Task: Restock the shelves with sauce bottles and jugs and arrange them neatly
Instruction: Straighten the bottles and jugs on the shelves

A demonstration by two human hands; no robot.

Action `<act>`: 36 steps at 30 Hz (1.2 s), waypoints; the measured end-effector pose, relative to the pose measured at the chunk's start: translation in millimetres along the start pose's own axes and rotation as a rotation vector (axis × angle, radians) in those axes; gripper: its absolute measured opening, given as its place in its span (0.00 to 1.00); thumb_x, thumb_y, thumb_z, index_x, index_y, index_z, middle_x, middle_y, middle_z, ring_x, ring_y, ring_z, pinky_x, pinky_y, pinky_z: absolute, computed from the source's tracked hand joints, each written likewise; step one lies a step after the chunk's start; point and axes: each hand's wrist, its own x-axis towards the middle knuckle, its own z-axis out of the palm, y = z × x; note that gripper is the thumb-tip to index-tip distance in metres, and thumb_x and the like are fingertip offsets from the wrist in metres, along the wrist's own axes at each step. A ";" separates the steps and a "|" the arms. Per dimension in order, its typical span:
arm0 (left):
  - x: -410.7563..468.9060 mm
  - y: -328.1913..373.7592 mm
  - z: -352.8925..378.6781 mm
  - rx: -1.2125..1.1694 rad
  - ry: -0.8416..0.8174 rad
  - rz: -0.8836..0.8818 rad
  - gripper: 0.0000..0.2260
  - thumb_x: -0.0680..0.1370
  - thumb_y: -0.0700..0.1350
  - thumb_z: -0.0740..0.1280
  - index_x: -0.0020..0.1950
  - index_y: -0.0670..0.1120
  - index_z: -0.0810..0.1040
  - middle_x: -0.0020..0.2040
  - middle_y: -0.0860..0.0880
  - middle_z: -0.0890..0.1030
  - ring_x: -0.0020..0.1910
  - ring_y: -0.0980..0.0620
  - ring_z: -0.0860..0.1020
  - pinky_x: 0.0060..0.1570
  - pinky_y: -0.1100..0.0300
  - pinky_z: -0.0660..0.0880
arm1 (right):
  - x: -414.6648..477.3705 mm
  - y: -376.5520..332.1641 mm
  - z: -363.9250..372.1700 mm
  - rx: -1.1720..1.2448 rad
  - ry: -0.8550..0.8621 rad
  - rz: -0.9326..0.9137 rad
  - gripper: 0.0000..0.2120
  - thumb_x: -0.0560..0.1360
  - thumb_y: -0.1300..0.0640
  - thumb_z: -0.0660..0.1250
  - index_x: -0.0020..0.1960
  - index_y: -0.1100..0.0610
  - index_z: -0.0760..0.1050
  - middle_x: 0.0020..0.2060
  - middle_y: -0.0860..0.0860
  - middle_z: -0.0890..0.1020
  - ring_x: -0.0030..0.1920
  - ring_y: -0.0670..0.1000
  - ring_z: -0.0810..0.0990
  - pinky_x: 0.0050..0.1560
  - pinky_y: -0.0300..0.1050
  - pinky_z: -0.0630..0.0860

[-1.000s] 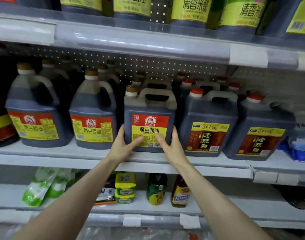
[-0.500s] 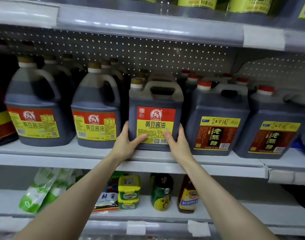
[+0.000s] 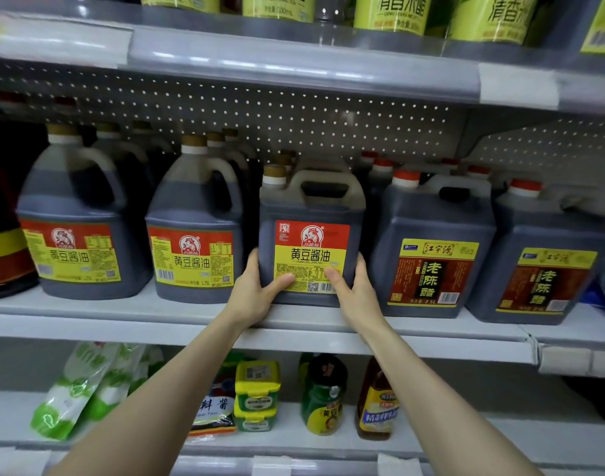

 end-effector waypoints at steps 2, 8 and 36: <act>0.8 -0.4 0.0 0.002 0.000 -0.003 0.30 0.75 0.51 0.70 0.74 0.47 0.61 0.65 0.51 0.76 0.62 0.52 0.75 0.59 0.60 0.71 | 0.8 0.3 0.2 -0.010 0.001 0.002 0.33 0.78 0.45 0.63 0.78 0.49 0.54 0.69 0.48 0.72 0.69 0.50 0.70 0.71 0.53 0.67; 3.7 -0.6 1.2 0.004 -0.016 -0.034 0.31 0.75 0.52 0.69 0.74 0.48 0.60 0.66 0.50 0.75 0.63 0.51 0.74 0.60 0.60 0.70 | 5.5 1.0 1.7 -0.023 0.002 0.028 0.33 0.78 0.44 0.63 0.78 0.49 0.53 0.71 0.48 0.71 0.70 0.51 0.69 0.71 0.55 0.67; 1.3 -3.5 2.1 -0.022 -0.012 -0.009 0.32 0.76 0.53 0.68 0.75 0.49 0.58 0.66 0.51 0.75 0.63 0.51 0.74 0.60 0.61 0.69 | 2.5 4.3 2.1 -0.043 0.029 -0.008 0.30 0.79 0.43 0.61 0.77 0.49 0.56 0.68 0.48 0.74 0.68 0.51 0.72 0.69 0.48 0.68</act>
